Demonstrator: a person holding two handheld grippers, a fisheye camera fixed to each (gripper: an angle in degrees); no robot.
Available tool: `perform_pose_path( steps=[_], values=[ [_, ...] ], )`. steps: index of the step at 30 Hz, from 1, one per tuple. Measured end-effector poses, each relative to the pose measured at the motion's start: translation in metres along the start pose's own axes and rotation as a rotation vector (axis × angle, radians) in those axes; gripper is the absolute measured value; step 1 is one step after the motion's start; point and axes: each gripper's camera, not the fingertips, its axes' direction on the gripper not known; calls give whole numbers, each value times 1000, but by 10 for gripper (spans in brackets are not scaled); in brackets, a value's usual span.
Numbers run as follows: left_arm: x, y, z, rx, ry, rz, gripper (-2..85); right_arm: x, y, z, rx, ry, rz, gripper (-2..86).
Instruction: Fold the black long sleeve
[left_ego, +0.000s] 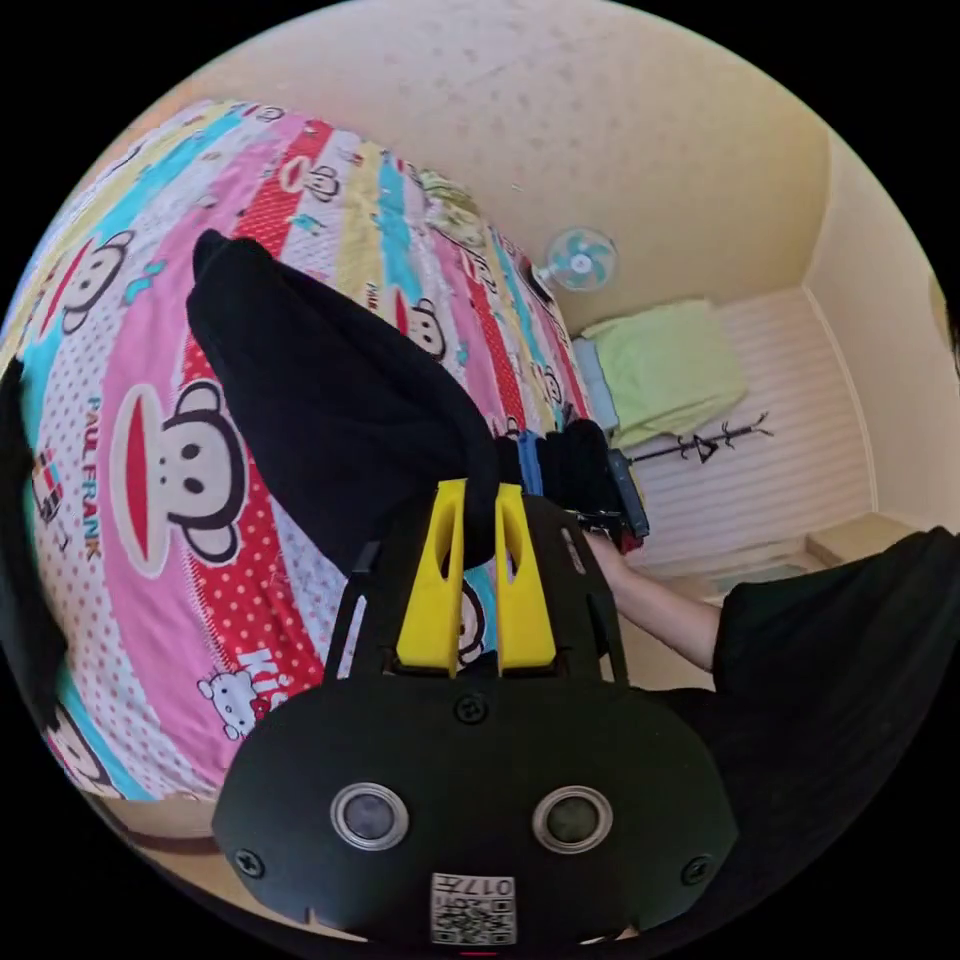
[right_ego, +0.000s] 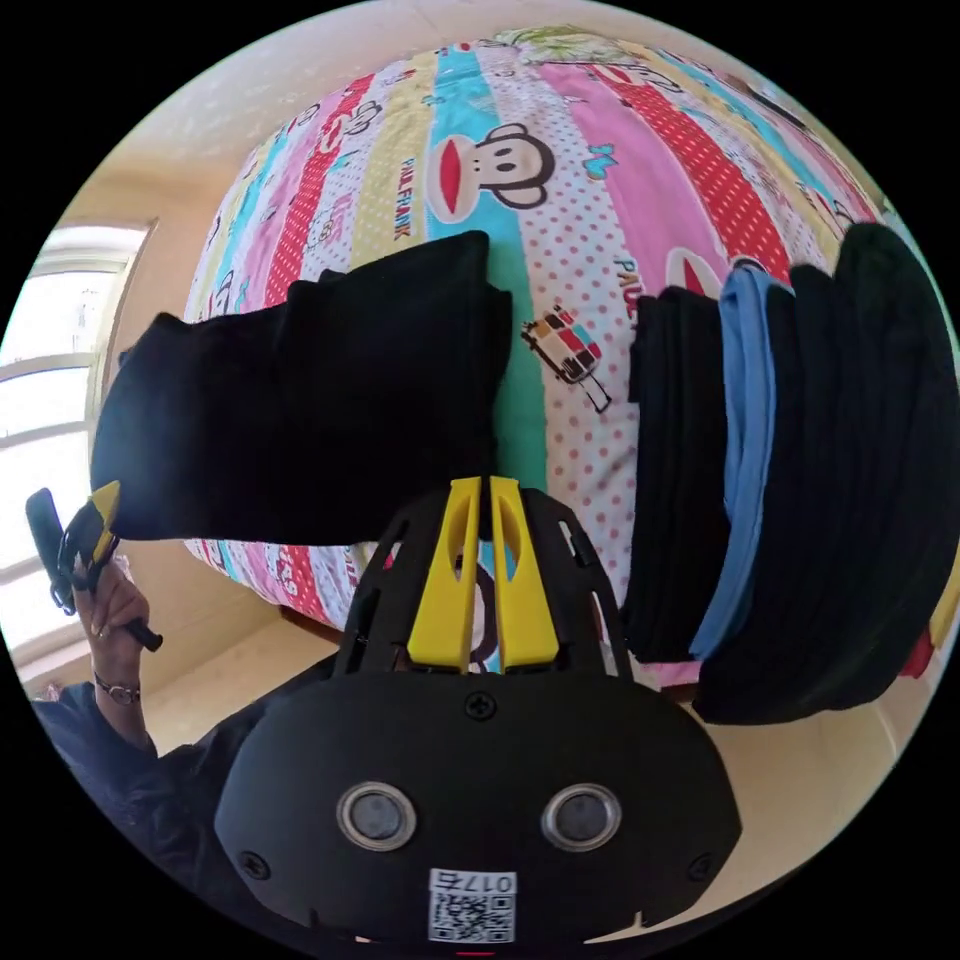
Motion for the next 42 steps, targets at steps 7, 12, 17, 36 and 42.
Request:
perform_pose_path(
  steps=[7,12,17,36,42],
  values=[
    [45,-1,179,-274,168,75,86,88,28,-11,-106,-93,103,74],
    [11,21,149,-130,79,-67,147,124,17,-20,-117,-396,161,131],
    [-79,67,129,-104,-154,-361,204,169,7,-10,-115,-811,358,167],
    [-9,73,93,-182,259,-255,64,176,22,-25,133,-1372,626,113],
    [-11,91,-46,8,376,-249,64,30,31,-114,-28,-1224,236,79]
  ],
)
